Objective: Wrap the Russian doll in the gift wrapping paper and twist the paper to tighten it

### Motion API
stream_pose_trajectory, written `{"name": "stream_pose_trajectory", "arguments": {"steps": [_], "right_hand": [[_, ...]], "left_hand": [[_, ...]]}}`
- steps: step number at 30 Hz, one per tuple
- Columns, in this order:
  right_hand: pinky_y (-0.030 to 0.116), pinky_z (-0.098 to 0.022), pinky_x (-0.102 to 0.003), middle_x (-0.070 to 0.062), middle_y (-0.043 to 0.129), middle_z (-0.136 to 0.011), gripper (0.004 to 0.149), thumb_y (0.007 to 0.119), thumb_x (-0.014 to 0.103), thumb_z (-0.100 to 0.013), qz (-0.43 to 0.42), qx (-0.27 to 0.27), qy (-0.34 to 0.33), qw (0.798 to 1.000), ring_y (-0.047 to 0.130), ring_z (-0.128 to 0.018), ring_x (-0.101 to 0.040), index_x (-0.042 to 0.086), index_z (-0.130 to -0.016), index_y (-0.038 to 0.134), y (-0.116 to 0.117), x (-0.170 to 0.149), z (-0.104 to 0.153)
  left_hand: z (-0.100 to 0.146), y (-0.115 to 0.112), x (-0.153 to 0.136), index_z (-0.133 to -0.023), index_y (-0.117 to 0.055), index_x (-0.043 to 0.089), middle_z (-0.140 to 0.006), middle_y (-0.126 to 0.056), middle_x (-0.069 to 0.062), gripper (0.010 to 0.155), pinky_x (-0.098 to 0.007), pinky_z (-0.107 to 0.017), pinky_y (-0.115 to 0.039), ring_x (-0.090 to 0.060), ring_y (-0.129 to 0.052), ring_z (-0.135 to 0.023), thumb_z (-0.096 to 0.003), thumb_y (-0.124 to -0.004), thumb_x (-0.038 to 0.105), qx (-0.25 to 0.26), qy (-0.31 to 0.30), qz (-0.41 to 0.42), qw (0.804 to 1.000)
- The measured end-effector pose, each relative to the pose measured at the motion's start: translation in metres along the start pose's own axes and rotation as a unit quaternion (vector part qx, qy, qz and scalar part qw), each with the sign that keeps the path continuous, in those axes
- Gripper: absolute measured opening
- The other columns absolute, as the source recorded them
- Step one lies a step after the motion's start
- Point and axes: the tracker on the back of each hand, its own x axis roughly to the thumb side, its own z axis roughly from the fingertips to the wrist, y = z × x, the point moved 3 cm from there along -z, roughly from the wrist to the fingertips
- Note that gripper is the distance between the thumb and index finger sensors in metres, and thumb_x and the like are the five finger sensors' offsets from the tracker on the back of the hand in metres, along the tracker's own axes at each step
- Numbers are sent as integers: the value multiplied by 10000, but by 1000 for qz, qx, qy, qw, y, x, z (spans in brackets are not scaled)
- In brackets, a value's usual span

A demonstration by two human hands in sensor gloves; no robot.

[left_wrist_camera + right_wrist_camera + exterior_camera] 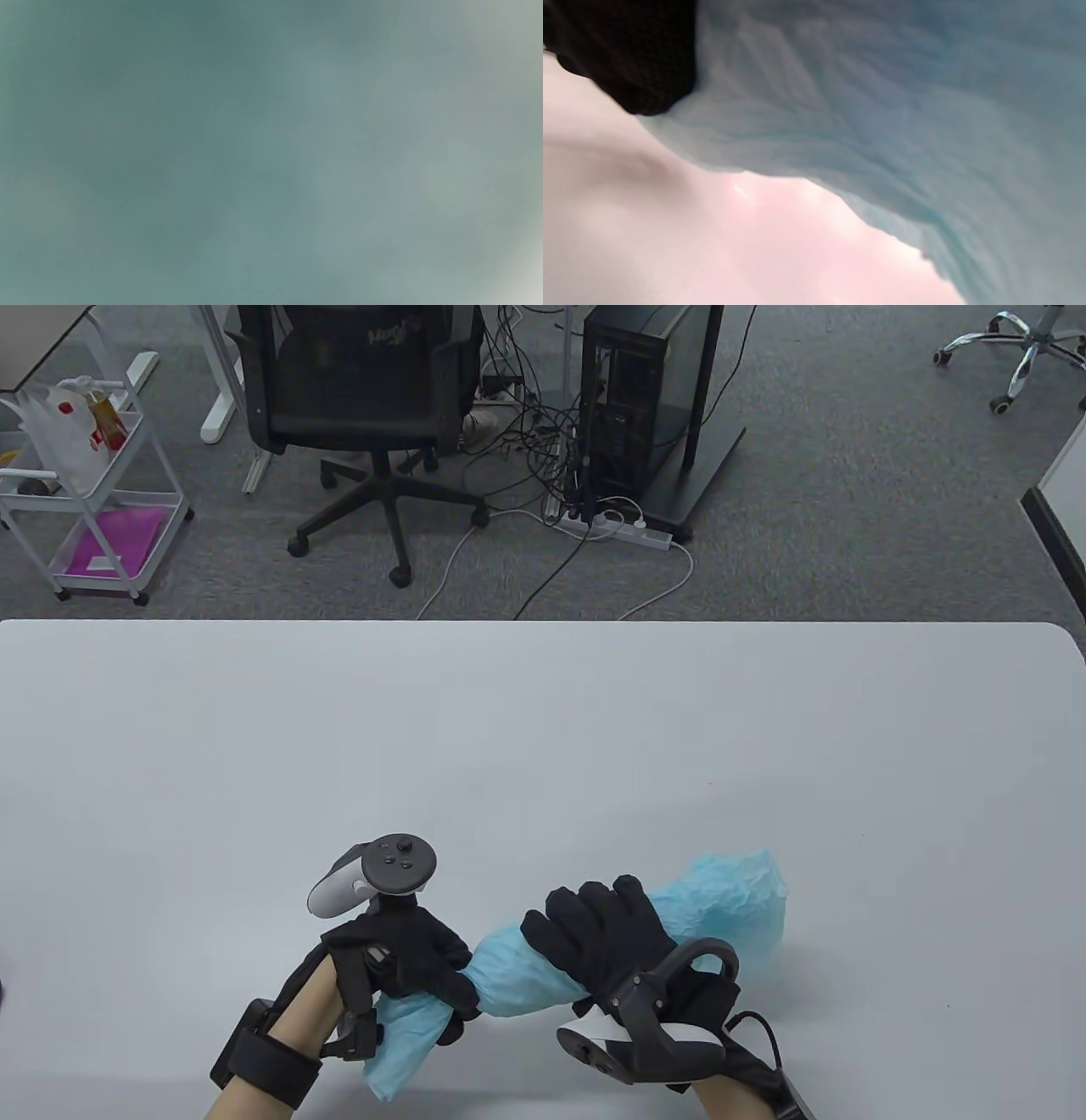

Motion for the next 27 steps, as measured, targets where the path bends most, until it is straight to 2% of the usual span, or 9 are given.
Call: {"name": "stream_pose_trajectory", "arguments": {"steps": [3, 5, 10, 14, 16, 19, 24, 26, 27], "right_hand": [[647, -737, -639, -23, 619, -1120, 1043, 921, 598, -243, -7, 1, -6, 1000, 818, -978, -301, 304, -1060, 343, -1, 2, -1], [668, -725, -636, -25, 640, -1110, 1041, 912, 614, -235, 0, 6, 7, 1000, 842, -957, -299, 299, -1060, 361, 2, -2, -2], [766, -625, -627, -74, 709, -1065, 1045, 870, 671, -243, -82, 64, 39, 994, 916, -870, -311, 236, -1072, 405, 20, -32, 0], [807, -588, -602, -98, 738, -1044, 1050, 838, 703, -256, -70, 83, 83, 991, 953, -832, -303, 200, -1077, 419, 25, -56, 5], [826, -564, -585, -115, 758, -1025, 1047, 814, 721, -274, -97, 82, 109, 986, 975, -799, -302, 171, -1077, 428, 29, -69, 9], [839, -533, -576, -139, 778, -1001, 1053, 806, 731, -282, -155, 75, 142, 975, 990, -765, -313, 140, -1074, 442, 32, -87, 14], [870, -497, -551, -147, 807, -978, 1056, 783, 755, -293, -249, 60, 142, 956, 1020, -728, -301, 118, -1070, 461, 30, -99, 19], [881, -484, -543, -150, 817, -969, 1055, 778, 762, -299, -294, 53, 130, 946, 1029, -716, -294, 110, -1068, 469, 30, -99, 18], [882, -478, -542, -155, 821, -965, 1057, 776, 764, -301, -318, 53, 119, 939, 1032, -710, -298, 104, -1068, 471, 29, -97, 17]], "left_hand": [[-2, -2, -5, -545, -992, 72, -315, -1140, -80, 534, -295, -221, -999, -98, -1171, -49, -318, -839, 530, -13, -19, 35, 999], [0, 2, -8, -623, -946, 93, -417, -1112, -61, 544, -302, -302, -971, -100, -1163, -151, -352, -818, 548, 6, -10, 28, 1000], [16, 24, 0, -902, -745, 226, -840, -943, -12, 700, -383, -568, -849, -165, -1100, -588, -356, -751, 663, 200, -14, -26, 979], [49, 37, 21, -1011, -598, 380, -1106, -686, 92, 656, -452, -764, -647, -230, -793, -1014, -408, -752, 586, 389, -165, 52, 905], [60, 36, 31, -994, -629, 413, -1146, -605, 148, 588, -455, -854, -486, -192, -652, -1109, -432, -759, 529, 416, -228, 68, 878], [71, 26, 51, -988, -622, 433, -1163, -548, 199, 543, -443, -906, -332, -128, -536, -1171, -462, -730, 517, 425, -260, -31, 866], [59, -7, 75, -1011, -426, 538, -1184, -303, 327, 704, -384, -922, -159, 17, -279, -1219, -397, -769, 570, 463, -169, -343, 799], [48, -18, 76, -1005, -150, 580, -1154, 3, 358, 909, -366, -900, -30, 56, -21, -1197, -366, -794, 626, 463, -75, -475, 745], [46, -23, 75, -976, -43, 584, -1116, 112, 352, 986, -372, -889, -2, 60, 61, -1173, -349, -801, 648, 483, -24, -535, 693]]}}
